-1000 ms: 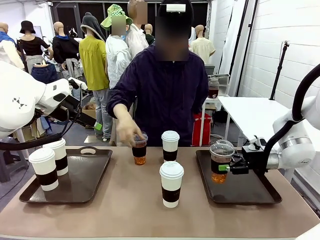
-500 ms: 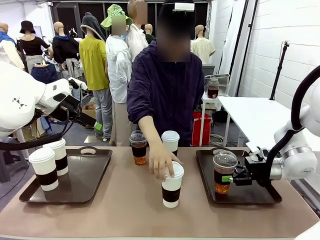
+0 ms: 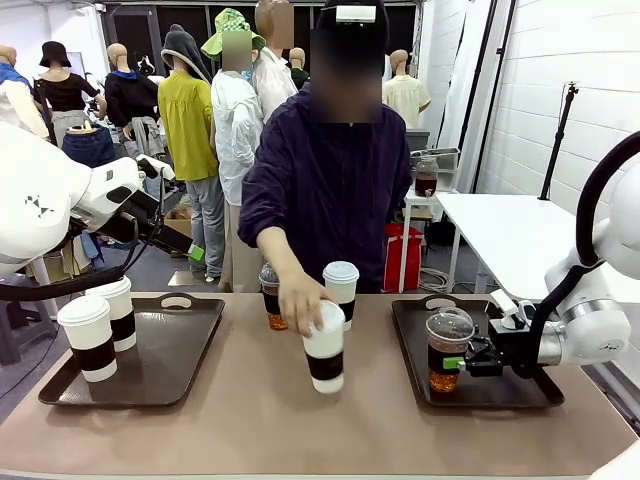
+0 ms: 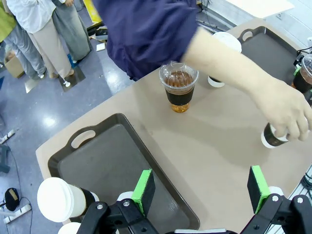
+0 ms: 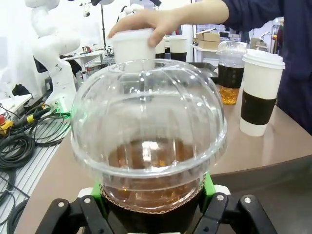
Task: Distribute the coffee onto the tray.
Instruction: Pick up one iced Americano and place it on the right Handle tray.
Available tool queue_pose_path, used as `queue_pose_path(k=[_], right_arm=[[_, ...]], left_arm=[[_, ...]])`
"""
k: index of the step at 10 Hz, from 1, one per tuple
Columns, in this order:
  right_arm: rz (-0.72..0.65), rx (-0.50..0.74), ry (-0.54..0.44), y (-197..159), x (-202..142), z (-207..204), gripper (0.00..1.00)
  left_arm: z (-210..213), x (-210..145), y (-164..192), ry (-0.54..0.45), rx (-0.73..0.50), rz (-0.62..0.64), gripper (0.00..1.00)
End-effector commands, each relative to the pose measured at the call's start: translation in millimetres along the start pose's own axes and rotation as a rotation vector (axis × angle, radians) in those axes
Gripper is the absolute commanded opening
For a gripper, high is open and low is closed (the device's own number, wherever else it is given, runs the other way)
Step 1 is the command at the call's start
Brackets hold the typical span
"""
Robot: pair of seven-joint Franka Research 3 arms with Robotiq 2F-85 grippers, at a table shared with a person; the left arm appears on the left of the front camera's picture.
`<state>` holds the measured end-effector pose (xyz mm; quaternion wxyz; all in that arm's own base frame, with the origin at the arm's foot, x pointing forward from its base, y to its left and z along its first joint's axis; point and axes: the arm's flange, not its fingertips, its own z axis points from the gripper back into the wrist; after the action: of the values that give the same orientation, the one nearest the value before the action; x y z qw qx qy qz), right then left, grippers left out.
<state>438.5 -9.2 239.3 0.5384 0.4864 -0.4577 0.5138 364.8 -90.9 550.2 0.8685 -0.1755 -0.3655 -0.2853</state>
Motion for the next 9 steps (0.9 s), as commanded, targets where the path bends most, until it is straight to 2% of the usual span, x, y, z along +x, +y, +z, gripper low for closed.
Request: queue_pose_path(k=[1,9], right_arm=[[-0.022,-0.005,0.007,-6,-2,-1,1.00],[-0.100,-0.052,0.013,10,-3,19,1.00]], left_arm=[[0,-1,1,0.001,-0.006,0.004,1.00],[0,-1,1,0.001,-0.006,0.004,1.00]])
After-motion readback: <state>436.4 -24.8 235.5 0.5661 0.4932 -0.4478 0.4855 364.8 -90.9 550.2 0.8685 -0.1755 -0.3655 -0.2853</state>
